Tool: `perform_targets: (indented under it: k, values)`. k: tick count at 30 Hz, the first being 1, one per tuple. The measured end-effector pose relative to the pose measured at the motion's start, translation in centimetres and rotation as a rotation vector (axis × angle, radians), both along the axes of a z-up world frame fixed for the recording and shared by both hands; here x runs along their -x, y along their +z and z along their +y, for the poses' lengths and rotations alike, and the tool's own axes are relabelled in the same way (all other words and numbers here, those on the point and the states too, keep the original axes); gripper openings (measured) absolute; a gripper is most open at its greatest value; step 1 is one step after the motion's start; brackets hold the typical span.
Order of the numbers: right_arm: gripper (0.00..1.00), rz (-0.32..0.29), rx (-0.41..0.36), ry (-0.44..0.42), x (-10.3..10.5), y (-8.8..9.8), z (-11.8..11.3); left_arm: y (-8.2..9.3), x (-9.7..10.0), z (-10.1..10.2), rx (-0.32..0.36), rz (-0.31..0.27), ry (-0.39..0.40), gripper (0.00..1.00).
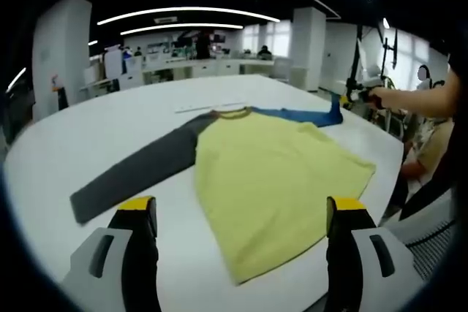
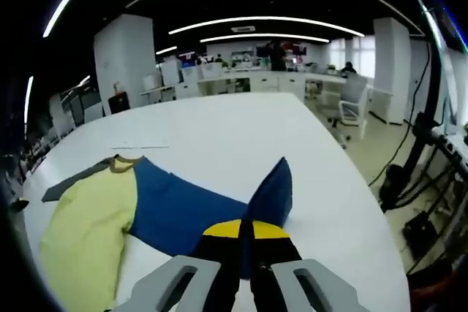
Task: Fold the garment on the visible template until the final outline fits inside the template.
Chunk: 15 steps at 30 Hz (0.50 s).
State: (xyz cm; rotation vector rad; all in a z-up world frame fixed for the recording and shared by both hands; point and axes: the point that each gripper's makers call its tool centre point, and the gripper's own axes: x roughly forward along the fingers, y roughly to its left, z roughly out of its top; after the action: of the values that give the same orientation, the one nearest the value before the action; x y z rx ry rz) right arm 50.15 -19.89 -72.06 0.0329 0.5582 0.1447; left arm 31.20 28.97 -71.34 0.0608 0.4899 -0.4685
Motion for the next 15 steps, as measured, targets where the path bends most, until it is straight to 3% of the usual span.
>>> perform_targets:
  k: [15]
  values:
    - [0.0,-0.038,-0.064,0.097,-1.7,1.0,5.6,0.1,0.0,-0.1,-0.005,-0.009,-0.011,0.94]
